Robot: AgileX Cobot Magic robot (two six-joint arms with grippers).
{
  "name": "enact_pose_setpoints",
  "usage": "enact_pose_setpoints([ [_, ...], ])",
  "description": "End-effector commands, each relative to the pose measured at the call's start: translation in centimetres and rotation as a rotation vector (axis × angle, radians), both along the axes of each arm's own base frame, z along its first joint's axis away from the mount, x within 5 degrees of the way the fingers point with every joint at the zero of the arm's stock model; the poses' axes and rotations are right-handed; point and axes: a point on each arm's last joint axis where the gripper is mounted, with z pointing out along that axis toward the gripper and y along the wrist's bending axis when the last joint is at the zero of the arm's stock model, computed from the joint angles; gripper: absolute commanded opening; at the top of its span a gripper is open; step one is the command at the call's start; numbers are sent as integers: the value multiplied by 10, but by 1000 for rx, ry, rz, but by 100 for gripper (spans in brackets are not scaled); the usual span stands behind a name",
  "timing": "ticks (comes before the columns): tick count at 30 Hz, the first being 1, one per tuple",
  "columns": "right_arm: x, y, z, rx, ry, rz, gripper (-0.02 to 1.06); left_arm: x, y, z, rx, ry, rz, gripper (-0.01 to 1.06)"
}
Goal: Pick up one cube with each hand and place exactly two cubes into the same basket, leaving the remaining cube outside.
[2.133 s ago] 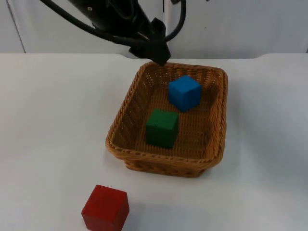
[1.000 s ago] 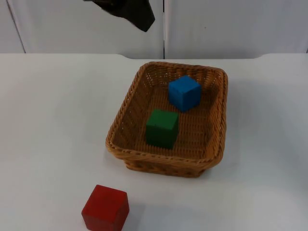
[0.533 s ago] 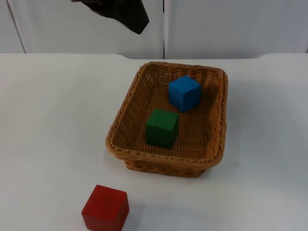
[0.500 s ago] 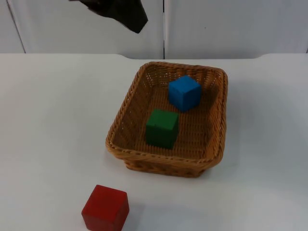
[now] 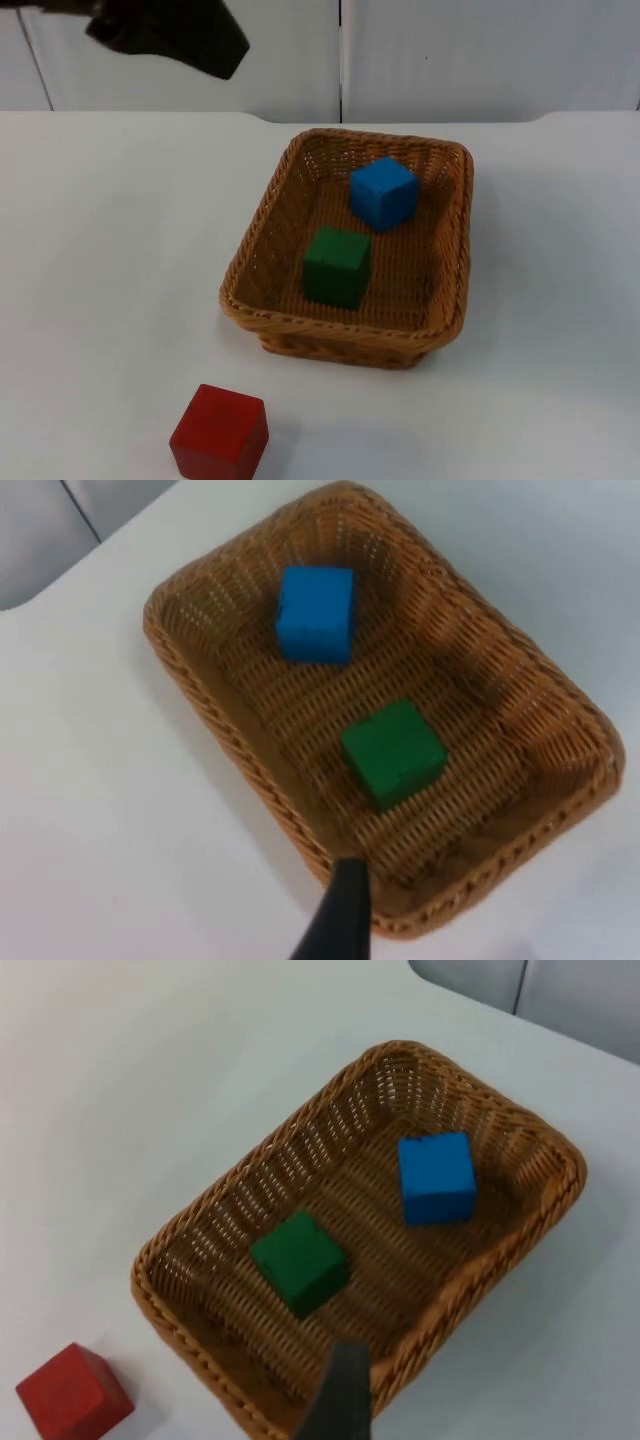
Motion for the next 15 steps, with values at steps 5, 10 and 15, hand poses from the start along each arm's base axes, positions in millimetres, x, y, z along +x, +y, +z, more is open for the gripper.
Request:
enact_pose_setpoints([
  [5,-36,-15,2,25,-46,9,72,-31,13,5,-65,-54,23,77],
  [10,-63,-28,-1,38,-69,9,72,-53,23,2,-95,-52,46,77],
  [15,-96,-44,-6,57,-111,10,72,-80,35,0,-118,-88,44,77],
])
